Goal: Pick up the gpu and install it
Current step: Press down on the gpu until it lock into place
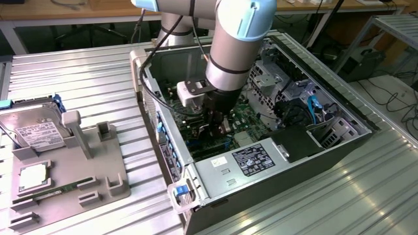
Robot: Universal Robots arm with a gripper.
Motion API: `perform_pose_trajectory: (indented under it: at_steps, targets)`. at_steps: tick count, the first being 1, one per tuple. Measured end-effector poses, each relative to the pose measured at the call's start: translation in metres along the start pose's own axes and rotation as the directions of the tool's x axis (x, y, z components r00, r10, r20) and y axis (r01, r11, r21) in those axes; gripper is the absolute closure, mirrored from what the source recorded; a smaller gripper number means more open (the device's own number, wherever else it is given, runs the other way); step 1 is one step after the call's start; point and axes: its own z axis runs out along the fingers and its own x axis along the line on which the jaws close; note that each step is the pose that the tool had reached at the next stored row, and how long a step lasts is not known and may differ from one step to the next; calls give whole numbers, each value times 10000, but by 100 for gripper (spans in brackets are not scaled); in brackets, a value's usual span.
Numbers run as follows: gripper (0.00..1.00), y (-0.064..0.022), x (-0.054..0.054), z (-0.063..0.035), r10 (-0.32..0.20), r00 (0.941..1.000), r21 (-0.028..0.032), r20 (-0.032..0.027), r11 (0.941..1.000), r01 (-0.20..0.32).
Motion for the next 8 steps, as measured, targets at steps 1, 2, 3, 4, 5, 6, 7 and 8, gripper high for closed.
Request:
perform_pose_trajectory:
  at_steps: [1, 2, 3, 4, 5, 6, 7, 8]
  targets:
    - [65, 1, -3, -54, 0, 10000, 10, -1, 10000, 0]
    - [65, 1, -5, -100, -1, 10000, 19, -1, 10000, 1]
    - [65, 1, -7, -147, -2, 10000, 26, -4, 10000, 2]
    - [65, 2, -9, -194, -1, 10000, 35, -4, 10000, 1]
    - [65, 3, -12, -238, -2, 10000, 42, -5, 10000, 2]
    - [65, 3, -14, -279, -2, 10000, 48, -7, 10000, 2]
    - [65, 4, -17, -330, -2, 10000, 56, -6, 10000, 2]
    - [65, 5, -20, -404, -3, 10000, 67, -9, 10000, 3]
